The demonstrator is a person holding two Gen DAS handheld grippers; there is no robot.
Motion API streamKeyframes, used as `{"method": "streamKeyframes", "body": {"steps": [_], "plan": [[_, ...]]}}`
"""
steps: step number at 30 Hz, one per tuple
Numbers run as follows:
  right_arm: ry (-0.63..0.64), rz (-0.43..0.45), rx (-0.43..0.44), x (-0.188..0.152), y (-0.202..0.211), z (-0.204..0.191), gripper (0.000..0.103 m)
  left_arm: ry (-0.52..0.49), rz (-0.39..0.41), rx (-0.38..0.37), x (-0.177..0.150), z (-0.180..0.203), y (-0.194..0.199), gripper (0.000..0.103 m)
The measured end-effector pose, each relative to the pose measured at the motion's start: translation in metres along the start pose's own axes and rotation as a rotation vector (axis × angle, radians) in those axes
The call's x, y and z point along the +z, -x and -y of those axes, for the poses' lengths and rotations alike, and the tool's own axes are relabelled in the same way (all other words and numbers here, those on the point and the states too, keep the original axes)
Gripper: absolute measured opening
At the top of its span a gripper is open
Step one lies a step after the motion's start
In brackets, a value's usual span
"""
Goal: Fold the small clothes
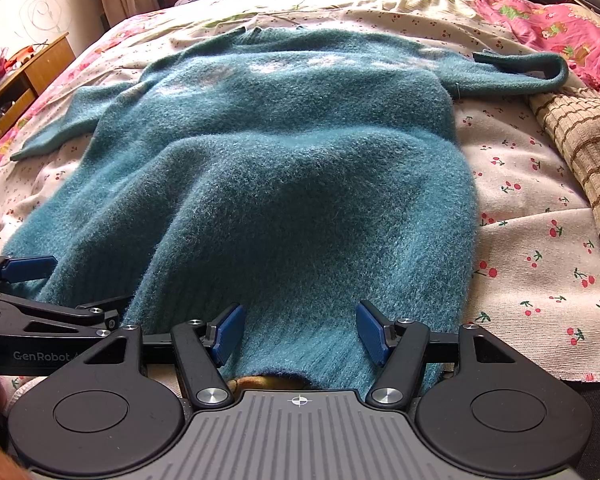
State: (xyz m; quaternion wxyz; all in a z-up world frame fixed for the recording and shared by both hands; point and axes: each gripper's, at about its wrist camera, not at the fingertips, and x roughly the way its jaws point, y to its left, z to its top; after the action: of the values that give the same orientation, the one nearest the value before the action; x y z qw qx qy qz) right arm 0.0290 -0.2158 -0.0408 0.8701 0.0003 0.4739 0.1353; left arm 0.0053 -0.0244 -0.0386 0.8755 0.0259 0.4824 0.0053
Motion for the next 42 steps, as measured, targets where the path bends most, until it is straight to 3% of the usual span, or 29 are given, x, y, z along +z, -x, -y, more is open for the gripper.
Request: {"method": "streamKeyframes", "body": {"steps": [27, 38, 42], "plan": [[-0.007, 0.024, -0.006, 0.005, 0.011, 0.001, 0.063, 0.024, 0.028, -0.027, -0.001, -0.004, 0.010, 0.103], [-0.120, 0.161, -0.055, 0.060, 0.021, 0.058, 0.063, 0.028, 0.128, -0.101, 0.039, -0.006, 0.037, 0.103], [-0.143, 0.234, -0.162, 0.098, 0.023, 0.101, 0.063, -0.016, 0.171, -0.126, 0.072, 0.008, 0.035, 0.103]]}}
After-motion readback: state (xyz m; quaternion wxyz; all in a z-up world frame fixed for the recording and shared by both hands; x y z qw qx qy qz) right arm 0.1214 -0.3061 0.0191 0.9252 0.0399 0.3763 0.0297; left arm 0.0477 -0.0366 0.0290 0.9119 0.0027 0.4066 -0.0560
